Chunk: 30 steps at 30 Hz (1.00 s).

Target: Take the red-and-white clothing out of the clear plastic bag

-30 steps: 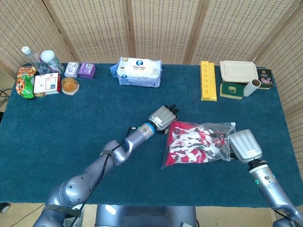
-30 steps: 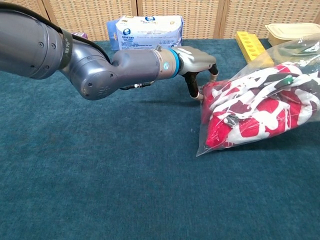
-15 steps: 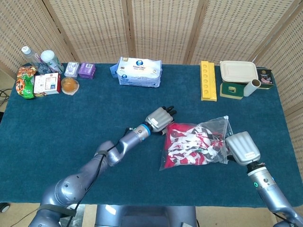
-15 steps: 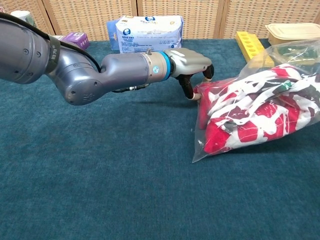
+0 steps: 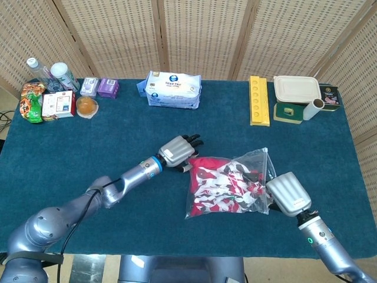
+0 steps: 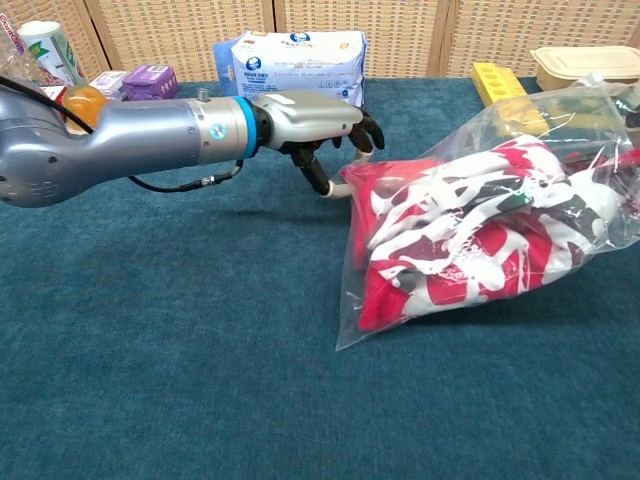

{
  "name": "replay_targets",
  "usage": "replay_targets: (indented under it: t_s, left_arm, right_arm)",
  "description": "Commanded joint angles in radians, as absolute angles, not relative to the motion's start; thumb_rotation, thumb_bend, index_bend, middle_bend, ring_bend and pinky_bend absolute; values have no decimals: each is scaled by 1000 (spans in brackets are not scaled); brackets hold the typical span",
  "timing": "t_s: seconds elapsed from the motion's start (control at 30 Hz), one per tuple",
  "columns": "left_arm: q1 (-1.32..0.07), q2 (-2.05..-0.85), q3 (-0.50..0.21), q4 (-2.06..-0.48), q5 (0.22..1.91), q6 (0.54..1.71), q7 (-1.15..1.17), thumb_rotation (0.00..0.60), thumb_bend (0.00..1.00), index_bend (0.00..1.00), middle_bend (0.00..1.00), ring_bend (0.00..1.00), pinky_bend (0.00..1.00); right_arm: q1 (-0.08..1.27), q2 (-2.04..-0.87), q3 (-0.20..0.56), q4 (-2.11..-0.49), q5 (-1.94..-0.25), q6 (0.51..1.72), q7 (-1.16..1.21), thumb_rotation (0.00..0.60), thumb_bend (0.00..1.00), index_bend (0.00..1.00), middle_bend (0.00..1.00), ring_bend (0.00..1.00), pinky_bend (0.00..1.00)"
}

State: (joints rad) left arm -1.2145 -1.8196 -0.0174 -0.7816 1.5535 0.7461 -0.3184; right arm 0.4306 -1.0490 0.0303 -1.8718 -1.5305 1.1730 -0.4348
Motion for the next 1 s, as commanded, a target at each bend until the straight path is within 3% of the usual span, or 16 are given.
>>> replay_targets:
  t_s: [0.03,0.27,0.6,1.0]
  left_arm:
    - [-1145,-1708,11,-930,1539,775,-271,600,358,553,150,55,241]
    - [-1122,-1675,7,-1001,1487,717,-201,600,357,552,150,55,241]
    - [-1126,-1742,-21,-928,1437,648,-135,600,352,552,151,55,241]
    - [-1100,-1750,-33,-900,1456,692,-148,600,375,596,150,55,241]
  right_arm:
    - [430,-1049,24,-1881,-1546,1172,-435,482,569,687,931,1000,998]
    - [438,-1060,27,-1873,-1537,1152,-429,486,568,689,931,1000,998]
    - [436,-1059,27,-1867,-1531,1147,-416,492,569,693,934,1000,997]
    - [433,-1057,35,-1863,-1531,1155,-408,517,570,704,940,1000,998]
